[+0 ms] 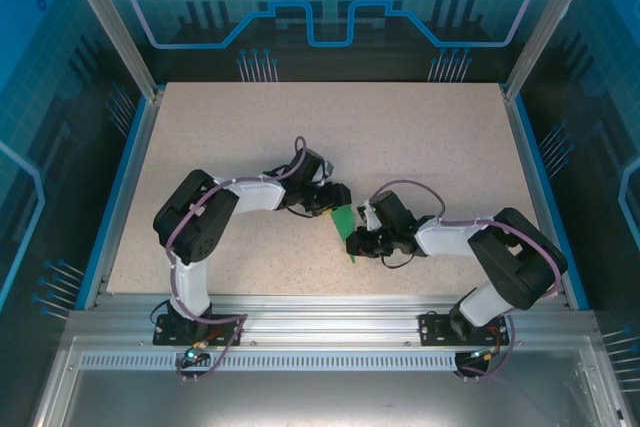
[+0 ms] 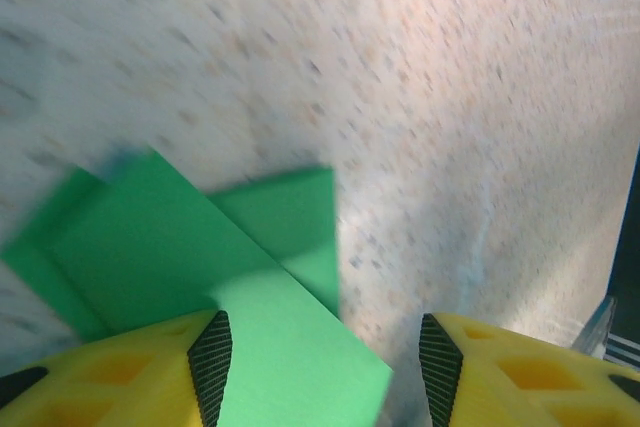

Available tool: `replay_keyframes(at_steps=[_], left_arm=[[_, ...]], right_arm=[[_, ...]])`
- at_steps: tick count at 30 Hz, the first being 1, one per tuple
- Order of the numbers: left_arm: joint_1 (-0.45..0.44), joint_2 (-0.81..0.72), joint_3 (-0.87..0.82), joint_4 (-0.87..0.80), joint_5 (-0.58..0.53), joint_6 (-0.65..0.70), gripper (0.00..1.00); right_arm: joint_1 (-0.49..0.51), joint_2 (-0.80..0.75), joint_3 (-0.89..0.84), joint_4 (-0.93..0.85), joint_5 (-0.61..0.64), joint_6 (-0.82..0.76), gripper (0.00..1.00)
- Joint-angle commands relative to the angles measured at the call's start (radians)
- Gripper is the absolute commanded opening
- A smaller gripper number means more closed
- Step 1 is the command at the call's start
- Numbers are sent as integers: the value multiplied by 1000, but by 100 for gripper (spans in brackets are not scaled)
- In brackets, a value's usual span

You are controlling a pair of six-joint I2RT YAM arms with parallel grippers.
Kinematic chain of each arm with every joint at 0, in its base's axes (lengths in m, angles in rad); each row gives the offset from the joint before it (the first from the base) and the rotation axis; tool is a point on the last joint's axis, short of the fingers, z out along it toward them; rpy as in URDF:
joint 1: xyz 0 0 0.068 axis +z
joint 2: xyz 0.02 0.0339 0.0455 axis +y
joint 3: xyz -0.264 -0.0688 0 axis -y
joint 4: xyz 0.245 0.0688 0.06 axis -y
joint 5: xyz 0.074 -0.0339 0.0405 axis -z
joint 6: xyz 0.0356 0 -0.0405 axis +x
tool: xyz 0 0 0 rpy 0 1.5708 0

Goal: Fold a paper plane with a square sheet of paper (pick it up from the middle)
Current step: Fold the wing for the fifth time at the center of the table, then move a paper plane to the center of the table.

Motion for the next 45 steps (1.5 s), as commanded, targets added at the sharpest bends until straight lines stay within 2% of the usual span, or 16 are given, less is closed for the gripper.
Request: replay_keyframes(at_steps=[1,7,12,16,20,24,27,32,34,37,40,45], left_arm=[[51,42,22,-8,-2,47,57],[105,57,27,-5,17,61,57],[131,34,91,-74,21,93,57],[142,-3,146,-141,11,111,57],[138,-79,101,-123,21,78,58],[117,-192,-3,-112,4,38,58],[86,-284,-74,-147,-38,4,58],[-8,-405,-155,-223,-155,-81,62],[-54,-418,-148,-282,-215,-109,62],[-135,-415,-128,-325,-286,-139,63],[-187,-382,-112,-337,-325,-165,63],[-215,-316,-90,-321,-306,-188,60]], right_arm=[[9,58,-58,-125,-12,-17,16],[4,30,-58,-131,-21,-17,16],[3,2,-29,-158,-25,-27,18],[4,-24,-5,-183,-24,-32,20],[4,-90,8,-192,-20,-23,24],[4,-207,33,-247,12,-27,35],[-5,-325,61,-348,95,-53,45],[-100,-549,67,-519,231,-72,76],[-153,-628,46,-548,255,-66,99],[-241,-690,10,-553,210,-66,99],[-305,-665,-1,-569,154,-67,99],[-320,-615,-31,-530,101,-75,99]])
